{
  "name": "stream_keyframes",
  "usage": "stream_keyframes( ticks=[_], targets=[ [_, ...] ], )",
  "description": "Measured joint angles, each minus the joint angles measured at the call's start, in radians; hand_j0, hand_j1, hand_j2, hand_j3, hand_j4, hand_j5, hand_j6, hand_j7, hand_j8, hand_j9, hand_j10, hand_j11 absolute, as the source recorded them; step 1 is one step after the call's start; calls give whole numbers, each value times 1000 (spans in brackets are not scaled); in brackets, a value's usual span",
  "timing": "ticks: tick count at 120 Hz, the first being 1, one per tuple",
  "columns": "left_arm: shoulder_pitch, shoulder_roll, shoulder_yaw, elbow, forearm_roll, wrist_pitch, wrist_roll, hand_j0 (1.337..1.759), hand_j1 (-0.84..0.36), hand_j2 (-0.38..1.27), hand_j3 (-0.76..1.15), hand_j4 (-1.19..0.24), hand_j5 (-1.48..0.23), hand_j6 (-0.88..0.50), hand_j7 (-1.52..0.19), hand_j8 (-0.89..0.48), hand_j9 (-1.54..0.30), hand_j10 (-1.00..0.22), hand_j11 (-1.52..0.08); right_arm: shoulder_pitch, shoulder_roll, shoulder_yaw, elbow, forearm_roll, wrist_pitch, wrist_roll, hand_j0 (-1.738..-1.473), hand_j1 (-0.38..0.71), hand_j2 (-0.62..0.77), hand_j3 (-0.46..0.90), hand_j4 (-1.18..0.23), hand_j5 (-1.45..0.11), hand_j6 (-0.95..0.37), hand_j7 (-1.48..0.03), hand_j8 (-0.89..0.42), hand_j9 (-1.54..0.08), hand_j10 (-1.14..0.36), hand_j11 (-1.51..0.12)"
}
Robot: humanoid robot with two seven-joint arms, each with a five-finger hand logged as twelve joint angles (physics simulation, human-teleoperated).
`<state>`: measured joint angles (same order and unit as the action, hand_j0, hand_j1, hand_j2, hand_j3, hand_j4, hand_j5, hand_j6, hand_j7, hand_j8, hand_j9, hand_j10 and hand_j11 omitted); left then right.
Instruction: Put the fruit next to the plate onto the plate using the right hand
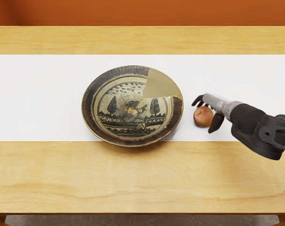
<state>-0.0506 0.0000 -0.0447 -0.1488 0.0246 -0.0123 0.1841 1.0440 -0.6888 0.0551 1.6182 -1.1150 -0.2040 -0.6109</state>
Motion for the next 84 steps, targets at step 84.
stream_keyframes(
  ticks=[84],
  targets=[
    [0,0,0,0,0,0,0,1658,349,0,0,0,0,-1,0,-1,0,0,0,-29,68,5,-74,-20,-40,-2,-1644,119,-42,-3,-624,-544,-423,-659,-427,-628,-521,-645]
  ],
)
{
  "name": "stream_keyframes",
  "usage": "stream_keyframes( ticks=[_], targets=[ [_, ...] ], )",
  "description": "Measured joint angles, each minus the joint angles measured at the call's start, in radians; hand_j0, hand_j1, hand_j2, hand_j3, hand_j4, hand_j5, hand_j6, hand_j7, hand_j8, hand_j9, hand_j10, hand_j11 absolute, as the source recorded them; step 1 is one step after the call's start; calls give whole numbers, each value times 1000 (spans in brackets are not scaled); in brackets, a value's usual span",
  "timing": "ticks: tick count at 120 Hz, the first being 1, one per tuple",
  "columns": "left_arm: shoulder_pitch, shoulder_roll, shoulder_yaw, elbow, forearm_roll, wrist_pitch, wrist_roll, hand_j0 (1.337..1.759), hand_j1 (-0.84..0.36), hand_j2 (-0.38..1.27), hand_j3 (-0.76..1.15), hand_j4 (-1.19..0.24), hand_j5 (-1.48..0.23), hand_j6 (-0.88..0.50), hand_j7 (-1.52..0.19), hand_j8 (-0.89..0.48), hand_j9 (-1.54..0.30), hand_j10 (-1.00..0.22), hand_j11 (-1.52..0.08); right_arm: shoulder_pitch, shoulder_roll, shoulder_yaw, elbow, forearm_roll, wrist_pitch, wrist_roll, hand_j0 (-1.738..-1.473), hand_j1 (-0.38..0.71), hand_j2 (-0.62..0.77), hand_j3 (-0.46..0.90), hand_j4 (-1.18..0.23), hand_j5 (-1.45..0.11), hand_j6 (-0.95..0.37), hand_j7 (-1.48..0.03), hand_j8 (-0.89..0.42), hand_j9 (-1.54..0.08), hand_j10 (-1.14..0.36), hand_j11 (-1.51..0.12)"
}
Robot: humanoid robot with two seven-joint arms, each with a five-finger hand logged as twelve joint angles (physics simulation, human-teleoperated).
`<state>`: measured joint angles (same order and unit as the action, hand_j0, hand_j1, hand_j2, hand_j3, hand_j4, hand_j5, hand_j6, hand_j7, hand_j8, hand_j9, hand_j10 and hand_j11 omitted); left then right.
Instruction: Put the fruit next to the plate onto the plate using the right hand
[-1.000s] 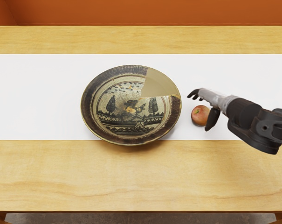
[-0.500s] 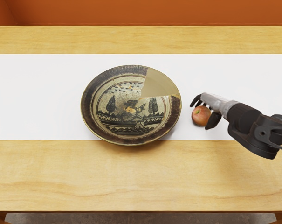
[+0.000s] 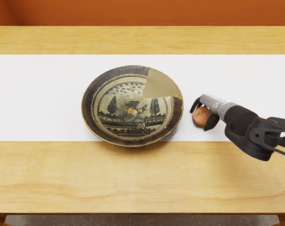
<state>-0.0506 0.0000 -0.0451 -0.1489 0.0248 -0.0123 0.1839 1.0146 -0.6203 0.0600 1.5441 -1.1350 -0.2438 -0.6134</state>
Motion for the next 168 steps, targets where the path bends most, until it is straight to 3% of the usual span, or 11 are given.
stream_keyframes(
  ticks=[47,85,125,146,168],
  targets=[
    [0,0,0,0,0,0,0,1658,349,0,0,0,0,-1,0,0,0,0,0,-1,-19,42,-7,38,-1,2,-1653,161,153,1,-586,-737,-433,-746,-401,-750,-508,-755],
    [0,0,0,0,0,0,0,1658,349,0,0,0,0,-1,0,0,0,0,0,20,-55,200,-2,67,13,2,-1656,169,211,0,-595,-801,-427,-785,-388,-801,-498,-807],
    [0,0,1,0,0,0,0,1658,349,0,0,0,0,-1,0,0,0,0,0,123,140,250,4,112,25,2,-1658,195,283,1,-579,-810,-426,-780,-381,-801,-495,-807],
    [0,0,1,0,0,0,0,1658,349,0,0,0,0,-1,0,0,0,0,0,91,237,240,-1,112,24,3,-1658,215,337,1,-570,-818,-423,-779,-375,-805,-491,-812],
    [0,0,1,0,0,0,1,1658,349,0,0,0,0,-1,0,0,0,0,0,31,274,235,-16,108,22,2,-1658,240,399,1,-559,-828,-425,-777,-374,-819,-486,-822]
  ],
)
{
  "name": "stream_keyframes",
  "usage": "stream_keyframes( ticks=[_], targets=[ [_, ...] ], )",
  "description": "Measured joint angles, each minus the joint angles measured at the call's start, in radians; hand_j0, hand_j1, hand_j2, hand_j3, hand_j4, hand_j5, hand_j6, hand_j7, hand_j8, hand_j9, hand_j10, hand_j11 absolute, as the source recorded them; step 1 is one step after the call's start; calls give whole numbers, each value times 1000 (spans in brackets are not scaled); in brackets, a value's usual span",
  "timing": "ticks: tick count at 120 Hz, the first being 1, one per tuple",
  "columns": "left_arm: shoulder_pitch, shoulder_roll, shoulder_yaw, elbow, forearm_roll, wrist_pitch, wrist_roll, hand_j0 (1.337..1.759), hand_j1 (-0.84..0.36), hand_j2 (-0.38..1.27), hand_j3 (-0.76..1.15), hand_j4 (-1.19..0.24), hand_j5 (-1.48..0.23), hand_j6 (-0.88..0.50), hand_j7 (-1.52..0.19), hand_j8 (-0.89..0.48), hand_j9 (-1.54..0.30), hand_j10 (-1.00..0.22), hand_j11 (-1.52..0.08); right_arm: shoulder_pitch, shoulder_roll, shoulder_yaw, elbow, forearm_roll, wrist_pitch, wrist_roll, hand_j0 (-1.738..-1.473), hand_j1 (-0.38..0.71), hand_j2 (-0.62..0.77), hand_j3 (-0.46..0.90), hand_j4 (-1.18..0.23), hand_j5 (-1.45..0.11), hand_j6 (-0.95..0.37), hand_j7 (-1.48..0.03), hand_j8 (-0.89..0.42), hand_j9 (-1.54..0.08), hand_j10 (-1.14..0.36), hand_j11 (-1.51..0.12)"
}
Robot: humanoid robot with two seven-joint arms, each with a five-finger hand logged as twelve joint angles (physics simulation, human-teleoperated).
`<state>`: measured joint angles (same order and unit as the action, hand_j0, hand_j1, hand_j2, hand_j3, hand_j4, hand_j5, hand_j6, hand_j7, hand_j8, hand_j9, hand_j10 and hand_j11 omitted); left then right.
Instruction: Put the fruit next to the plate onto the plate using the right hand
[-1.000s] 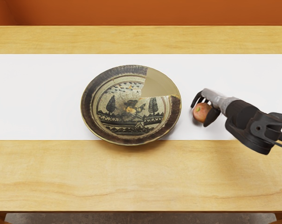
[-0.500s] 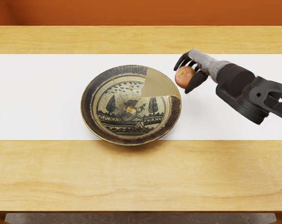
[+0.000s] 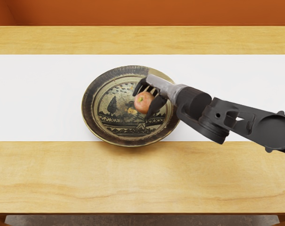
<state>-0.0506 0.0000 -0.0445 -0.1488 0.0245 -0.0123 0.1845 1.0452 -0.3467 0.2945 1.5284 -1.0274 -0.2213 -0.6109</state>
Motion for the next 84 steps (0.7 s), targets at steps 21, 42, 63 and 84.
stream_keyframes(
  ticks=[21,42,63,84],
  targets=[
    [0,0,0,0,0,0,0,1658,349,0,0,0,0,-1,0,0,0,0,0,-27,14,0,-23,-7,0,0,-1658,186,303,1,-562,-796,-445,-763,-396,-797,-499,-801],
    [0,0,0,0,0,0,0,1658,349,0,0,0,0,-1,0,0,0,0,0,-32,21,5,-29,-1,-2,0,-1658,-76,133,0,-283,-397,-231,-382,-207,-397,-258,-399],
    [0,0,0,0,0,0,0,1658,349,0,0,0,0,0,0,0,0,0,0,9,-44,77,-12,127,71,0,-1658,-234,58,0,-121,-168,-100,-162,-89,-169,-110,-170],
    [0,0,0,0,0,0,0,1658,349,0,0,0,0,0,0,0,0,0,0,16,-340,261,5,543,492,0,-1658,-300,25,0,-52,-72,-44,-69,-39,-72,-47,-72]
  ],
)
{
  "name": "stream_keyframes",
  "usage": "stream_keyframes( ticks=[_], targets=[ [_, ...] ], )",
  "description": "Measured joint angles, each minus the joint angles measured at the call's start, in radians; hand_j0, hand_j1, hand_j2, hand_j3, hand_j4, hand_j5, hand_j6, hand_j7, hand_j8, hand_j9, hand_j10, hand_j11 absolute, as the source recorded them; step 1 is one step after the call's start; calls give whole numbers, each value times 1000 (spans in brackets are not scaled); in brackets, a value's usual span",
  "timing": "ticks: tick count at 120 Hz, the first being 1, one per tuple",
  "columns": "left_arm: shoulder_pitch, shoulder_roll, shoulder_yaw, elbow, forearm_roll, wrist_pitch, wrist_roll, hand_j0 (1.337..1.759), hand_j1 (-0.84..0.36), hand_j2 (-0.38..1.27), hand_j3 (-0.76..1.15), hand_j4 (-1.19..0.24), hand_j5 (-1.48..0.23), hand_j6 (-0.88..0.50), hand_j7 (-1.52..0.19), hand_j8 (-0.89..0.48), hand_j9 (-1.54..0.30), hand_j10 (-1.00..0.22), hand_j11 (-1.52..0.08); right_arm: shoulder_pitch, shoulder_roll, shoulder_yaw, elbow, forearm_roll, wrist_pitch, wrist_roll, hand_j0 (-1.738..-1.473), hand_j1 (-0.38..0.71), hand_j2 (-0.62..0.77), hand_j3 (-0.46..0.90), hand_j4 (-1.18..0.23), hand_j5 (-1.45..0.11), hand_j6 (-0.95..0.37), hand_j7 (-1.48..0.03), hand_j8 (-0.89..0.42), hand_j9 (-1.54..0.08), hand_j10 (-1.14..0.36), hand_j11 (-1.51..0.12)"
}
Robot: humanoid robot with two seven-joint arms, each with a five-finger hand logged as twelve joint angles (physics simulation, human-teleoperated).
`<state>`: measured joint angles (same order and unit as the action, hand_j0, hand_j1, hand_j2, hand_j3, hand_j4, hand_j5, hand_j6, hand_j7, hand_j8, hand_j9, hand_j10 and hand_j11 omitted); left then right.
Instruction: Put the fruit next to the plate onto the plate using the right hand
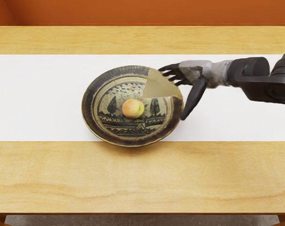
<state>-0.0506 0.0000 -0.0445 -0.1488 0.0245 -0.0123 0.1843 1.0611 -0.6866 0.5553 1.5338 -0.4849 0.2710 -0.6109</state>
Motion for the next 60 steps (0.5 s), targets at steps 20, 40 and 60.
stream_keyframes(
  ticks=[20,40,60],
  targets=[
    [-2,0,0,-1,0,0,0,1658,349,0,0,0,0,-1,0,0,0,0,0,-38,-375,28,-1,363,272,0,-1658,-328,11,0,-24,-32,-21,-30,-18,-32,-22,-32],
    [-1,0,0,-3,0,0,0,1658,349,0,0,0,0,-1,0,0,0,0,0,-58,-505,13,1,470,327,0,-1658,-340,5,0,-12,-14,-10,-13,-9,-14,-11,-14],
    [-2,0,1,-3,1,0,0,1658,349,0,0,0,0,-1,0,0,0,0,0,-63,-491,11,1,489,338,0,-1658,-346,2,0,-6,-6,-6,-6,-6,-6,-6,-6]
  ],
)
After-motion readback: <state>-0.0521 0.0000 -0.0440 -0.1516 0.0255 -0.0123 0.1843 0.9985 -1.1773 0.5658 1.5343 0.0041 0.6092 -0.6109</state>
